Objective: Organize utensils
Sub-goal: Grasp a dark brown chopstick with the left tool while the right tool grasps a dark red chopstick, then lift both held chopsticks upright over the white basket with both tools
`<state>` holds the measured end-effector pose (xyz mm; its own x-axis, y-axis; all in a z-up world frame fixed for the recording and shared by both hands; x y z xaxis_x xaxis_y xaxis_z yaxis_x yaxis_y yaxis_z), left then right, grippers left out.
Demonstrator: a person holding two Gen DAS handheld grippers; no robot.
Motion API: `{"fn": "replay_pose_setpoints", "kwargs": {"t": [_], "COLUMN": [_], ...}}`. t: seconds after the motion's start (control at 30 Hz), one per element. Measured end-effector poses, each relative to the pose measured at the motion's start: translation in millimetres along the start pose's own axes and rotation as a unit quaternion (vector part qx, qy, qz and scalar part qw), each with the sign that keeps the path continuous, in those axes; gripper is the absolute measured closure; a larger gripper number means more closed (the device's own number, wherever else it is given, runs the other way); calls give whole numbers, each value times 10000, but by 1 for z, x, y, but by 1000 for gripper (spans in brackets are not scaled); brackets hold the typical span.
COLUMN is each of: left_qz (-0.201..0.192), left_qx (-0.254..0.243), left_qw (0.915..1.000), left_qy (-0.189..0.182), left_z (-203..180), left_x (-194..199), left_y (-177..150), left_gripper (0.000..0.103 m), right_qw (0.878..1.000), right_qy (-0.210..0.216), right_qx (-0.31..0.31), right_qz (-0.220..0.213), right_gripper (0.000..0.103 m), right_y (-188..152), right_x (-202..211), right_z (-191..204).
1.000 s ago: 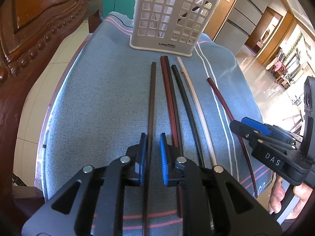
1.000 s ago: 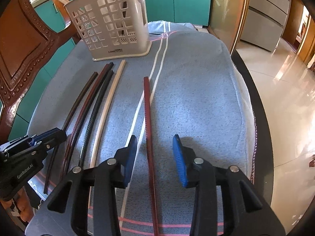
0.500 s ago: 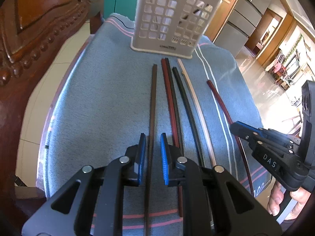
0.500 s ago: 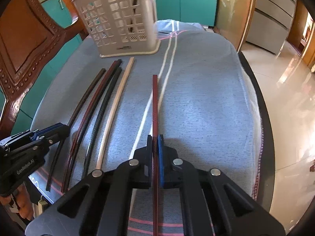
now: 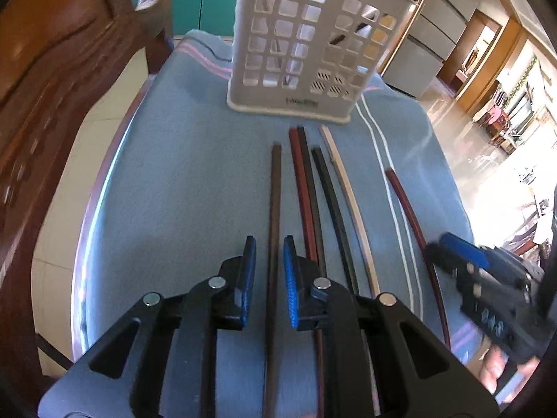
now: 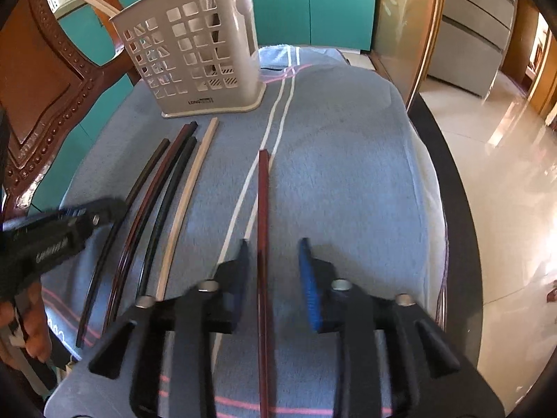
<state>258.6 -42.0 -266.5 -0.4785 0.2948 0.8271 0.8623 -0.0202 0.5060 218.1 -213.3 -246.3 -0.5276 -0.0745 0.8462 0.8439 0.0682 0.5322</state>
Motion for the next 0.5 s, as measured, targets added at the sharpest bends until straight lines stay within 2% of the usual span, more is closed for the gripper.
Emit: {"fn": "replay_pose_setpoints", "kwargs": {"t": [0.1,0.3,0.33,0.4,0.47,0.5], "left_qz": [183,289,298,324,311,293], "left_qx": [-45,-199,-236,-314,-341,-359], "left_qw": [9998,9988,9985,9977,9974,9973], "left_qy": [102,348,397,512,547,568], "left_z": [0,-4,-6,-8,-9,-9], "left_x": [-15,-29,-29,-31,-30,-30], "left_y": [15,33,35,36,36,36], "left_gripper": [87,85,85,84,85,91], "right_qw": [9996,9992,9991,9994,9994,9993], "right_qy": [-256,-318,-327,-217,-148,-149], "right_qx": [135,192,214,225,288,321], "right_qz": [65,-150,-164,-142,-106,-104], "right_gripper": [65,67,69,90,96,96], "right_y": [3,13,15,18,19,19], "right_x": [-12,-19,-21,-23,-24,-24], "right_z": [1,-1,0,4,9,11]}}
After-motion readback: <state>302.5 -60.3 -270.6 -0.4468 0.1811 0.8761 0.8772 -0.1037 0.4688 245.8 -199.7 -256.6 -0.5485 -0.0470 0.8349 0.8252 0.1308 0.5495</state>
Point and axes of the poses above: each gripper's, at about its wrist camera, not at the fingertips, and x roughly against the way its jaws point, z to its left, y to its top, the point moved 9 cm from there along -x, roughly the way its jaws point, and after that the axes turned 3 degrees about -y, right-handed, at the moved point
